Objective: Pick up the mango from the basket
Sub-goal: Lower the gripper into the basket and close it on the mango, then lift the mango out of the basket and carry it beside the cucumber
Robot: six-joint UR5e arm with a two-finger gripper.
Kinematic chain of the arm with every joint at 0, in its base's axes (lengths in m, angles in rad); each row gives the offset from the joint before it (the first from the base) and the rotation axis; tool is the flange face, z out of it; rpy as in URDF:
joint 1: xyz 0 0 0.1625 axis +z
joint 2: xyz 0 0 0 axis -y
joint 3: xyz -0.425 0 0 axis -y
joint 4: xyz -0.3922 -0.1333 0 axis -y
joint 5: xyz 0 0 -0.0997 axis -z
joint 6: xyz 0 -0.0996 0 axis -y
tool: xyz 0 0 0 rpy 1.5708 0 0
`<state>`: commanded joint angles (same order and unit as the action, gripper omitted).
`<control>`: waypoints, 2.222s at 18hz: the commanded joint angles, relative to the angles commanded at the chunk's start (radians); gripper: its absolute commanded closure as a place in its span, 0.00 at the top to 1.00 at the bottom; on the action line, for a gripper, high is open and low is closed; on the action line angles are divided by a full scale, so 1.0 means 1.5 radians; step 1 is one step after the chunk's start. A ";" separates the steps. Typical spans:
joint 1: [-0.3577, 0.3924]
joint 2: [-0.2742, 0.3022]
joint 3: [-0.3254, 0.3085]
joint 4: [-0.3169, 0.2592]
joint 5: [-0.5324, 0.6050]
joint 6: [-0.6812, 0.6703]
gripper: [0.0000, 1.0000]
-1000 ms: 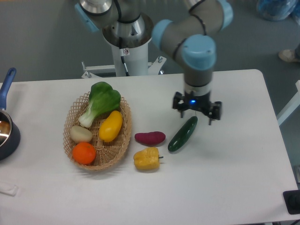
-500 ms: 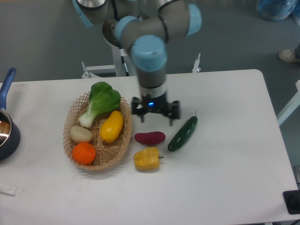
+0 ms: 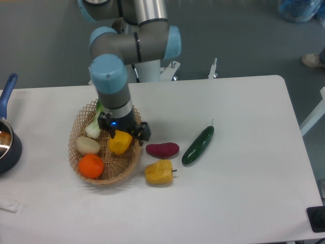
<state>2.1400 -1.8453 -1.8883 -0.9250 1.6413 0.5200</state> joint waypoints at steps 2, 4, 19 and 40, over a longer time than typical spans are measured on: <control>0.000 -0.013 0.001 0.000 0.004 0.000 1.00; -0.001 -0.025 0.001 0.001 0.004 0.000 1.00; -0.017 -0.056 0.003 -0.004 0.004 0.001 0.04; 0.170 0.017 0.099 -0.020 -0.003 0.120 0.09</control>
<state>2.3943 -1.8194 -1.7395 -0.9557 1.6368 0.7006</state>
